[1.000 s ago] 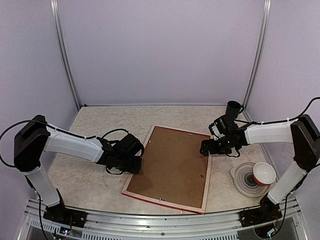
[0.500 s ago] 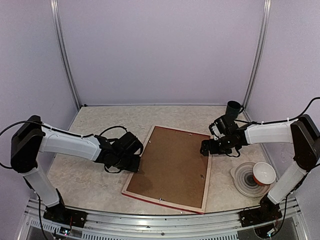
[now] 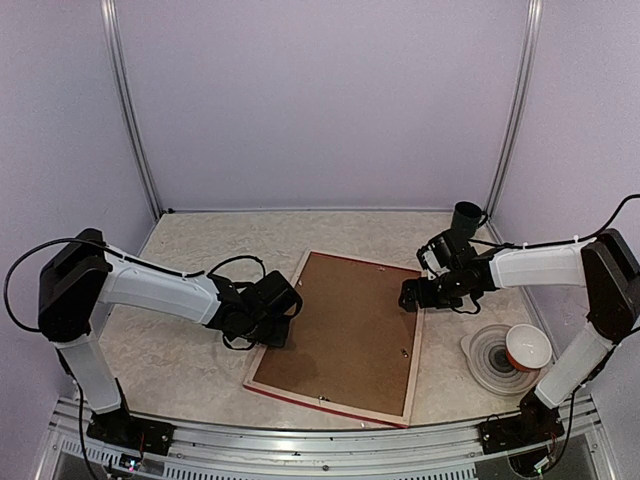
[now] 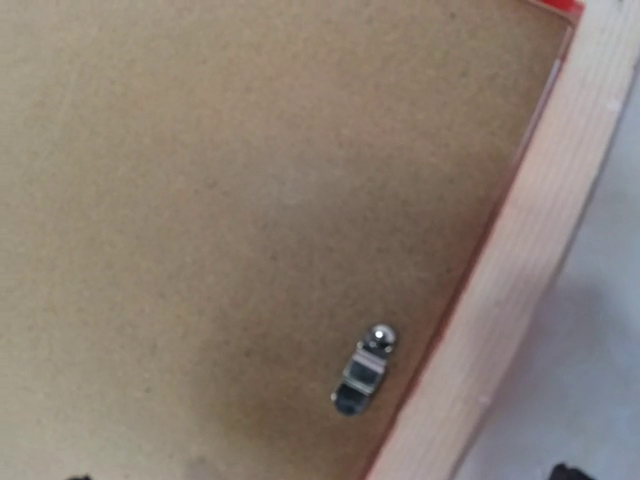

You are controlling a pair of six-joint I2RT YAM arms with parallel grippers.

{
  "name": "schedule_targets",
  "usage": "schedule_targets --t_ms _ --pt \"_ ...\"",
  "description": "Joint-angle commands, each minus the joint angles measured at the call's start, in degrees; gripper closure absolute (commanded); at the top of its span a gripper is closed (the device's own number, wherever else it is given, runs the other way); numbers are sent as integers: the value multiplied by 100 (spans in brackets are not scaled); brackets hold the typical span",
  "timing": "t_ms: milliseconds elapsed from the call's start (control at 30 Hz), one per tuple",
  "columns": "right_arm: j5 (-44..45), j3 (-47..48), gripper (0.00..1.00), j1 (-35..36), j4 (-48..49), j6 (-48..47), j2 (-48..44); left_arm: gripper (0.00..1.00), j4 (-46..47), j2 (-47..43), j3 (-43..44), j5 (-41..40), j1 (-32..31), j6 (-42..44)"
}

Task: Put the photo into the frame
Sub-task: Press the fastener onto the backboard.

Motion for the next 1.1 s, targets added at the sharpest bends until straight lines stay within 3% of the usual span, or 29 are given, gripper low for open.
schedule_targets --t_ms 0,100,233,533,800,1067 --pt "-63 -55 1 -67 140 -42 13 59 -177 263 56 -150 -11 -59" --pt "-86 -82 1 -67 151 -35 -1 63 -161 264 53 -59 -16 -83" --pt "-512 -88 1 -50 314 -137 -269 50 1 53 -8 130 -25 -111" --pt "-1421 353 1 374 172 -251 -811 49 360 -630 -364 913 -17 -358" --pt "-353 -127 1 535 -492 432 -981 48 482 -1318 -1065 822 -9 -679" --pt "-309 -647 1 531 -328 954 -766 44 870 -1440 -1455 988 17 -637"
